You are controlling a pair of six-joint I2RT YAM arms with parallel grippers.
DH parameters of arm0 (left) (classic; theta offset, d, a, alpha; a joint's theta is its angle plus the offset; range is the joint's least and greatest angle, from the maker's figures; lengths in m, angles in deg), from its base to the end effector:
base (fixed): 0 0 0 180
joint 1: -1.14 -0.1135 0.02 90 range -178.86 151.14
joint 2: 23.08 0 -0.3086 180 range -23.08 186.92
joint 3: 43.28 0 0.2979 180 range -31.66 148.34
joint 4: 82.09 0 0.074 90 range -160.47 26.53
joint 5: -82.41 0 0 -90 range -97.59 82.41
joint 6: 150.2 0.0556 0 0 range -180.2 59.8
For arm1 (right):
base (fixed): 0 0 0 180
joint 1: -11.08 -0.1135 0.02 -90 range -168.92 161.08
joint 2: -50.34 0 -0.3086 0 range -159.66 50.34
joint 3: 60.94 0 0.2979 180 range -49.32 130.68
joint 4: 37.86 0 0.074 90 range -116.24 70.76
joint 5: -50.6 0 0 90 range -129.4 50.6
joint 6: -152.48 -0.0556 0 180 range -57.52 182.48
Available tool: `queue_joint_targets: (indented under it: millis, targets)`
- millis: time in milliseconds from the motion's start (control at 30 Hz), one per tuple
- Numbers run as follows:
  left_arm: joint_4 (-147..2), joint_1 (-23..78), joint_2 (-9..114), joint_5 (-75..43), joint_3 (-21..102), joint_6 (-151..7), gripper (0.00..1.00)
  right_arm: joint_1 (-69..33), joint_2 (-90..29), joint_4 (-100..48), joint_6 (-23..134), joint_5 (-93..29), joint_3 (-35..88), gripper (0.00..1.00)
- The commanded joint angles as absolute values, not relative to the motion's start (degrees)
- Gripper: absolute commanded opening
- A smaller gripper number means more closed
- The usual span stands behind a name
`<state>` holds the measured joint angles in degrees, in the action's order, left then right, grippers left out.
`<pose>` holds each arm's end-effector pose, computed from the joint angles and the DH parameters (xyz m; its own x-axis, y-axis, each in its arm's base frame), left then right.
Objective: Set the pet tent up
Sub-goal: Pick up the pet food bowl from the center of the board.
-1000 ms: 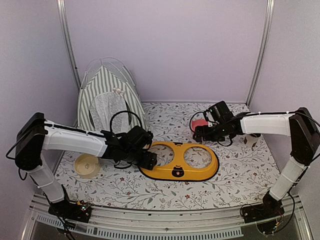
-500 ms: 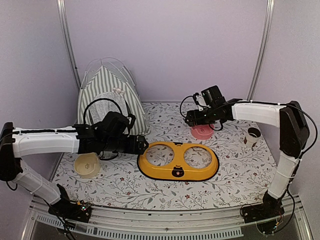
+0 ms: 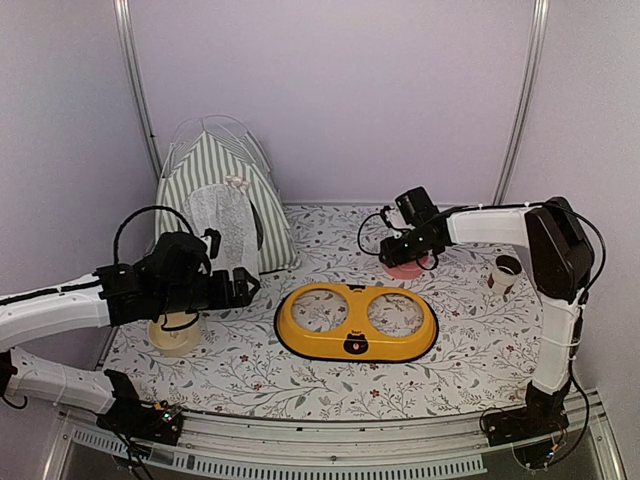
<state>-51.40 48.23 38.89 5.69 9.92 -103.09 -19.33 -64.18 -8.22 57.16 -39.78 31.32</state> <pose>0.1920 -0.1878 0.2591 -0.7200 -0.1984 -0.6650 0.1393 0.8975 -0.4185 0.4346 0.2547 0.1794 -0.7224 -0.3165 -0.6149 -0.4376 0.8977 0.0520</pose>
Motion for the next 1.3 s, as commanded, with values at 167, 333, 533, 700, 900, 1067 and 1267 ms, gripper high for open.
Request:
queue_joint_targets:
  millis: [167, 333, 533, 700, 900, 1067, 1267]
  targets:
    - [-48.91, 43.69, 32.37, 8.11, 6.57, -105.20, 0.99, -18.23, -70.14, -6.51, 61.63, -38.88, 35.17, 0.37]
    - [-48.49, 42.28, 31.23, 8.61, 6.92, -104.90, 0.99, -18.12, -71.11, -6.05, 61.86, -40.51, 35.84, 0.23]
    - [-48.73, 41.03, 31.05, 7.92, 6.85, -104.67, 0.99, -18.10, -71.33, -4.87, 64.44, -43.03, 38.40, 0.01]
    - [-49.02, 40.87, 30.89, 8.11, 6.62, -105.07, 0.99, -18.11, -70.33, -3.99, 65.88, -44.47, 40.58, 0.00]
    - [-48.35, 40.62, 29.87, 9.80, 5.61, -106.83, 0.99, -18.10, -66.59, -1.65, 66.00, -44.86, 42.89, 0.00]
    - [-47.59, 39.88, 28.77, 10.55, 3.94, -108.53, 0.99, -18.17, -62.36, 1.52, 64.35, -43.41, 42.86, 0.00]
    - [-47.79, 38.58, 27.73, 10.25, 1.66, -109.31, 1.00, -21.10, -55.59, 3.44, 62.83, -43.68, 38.97, 0.00]
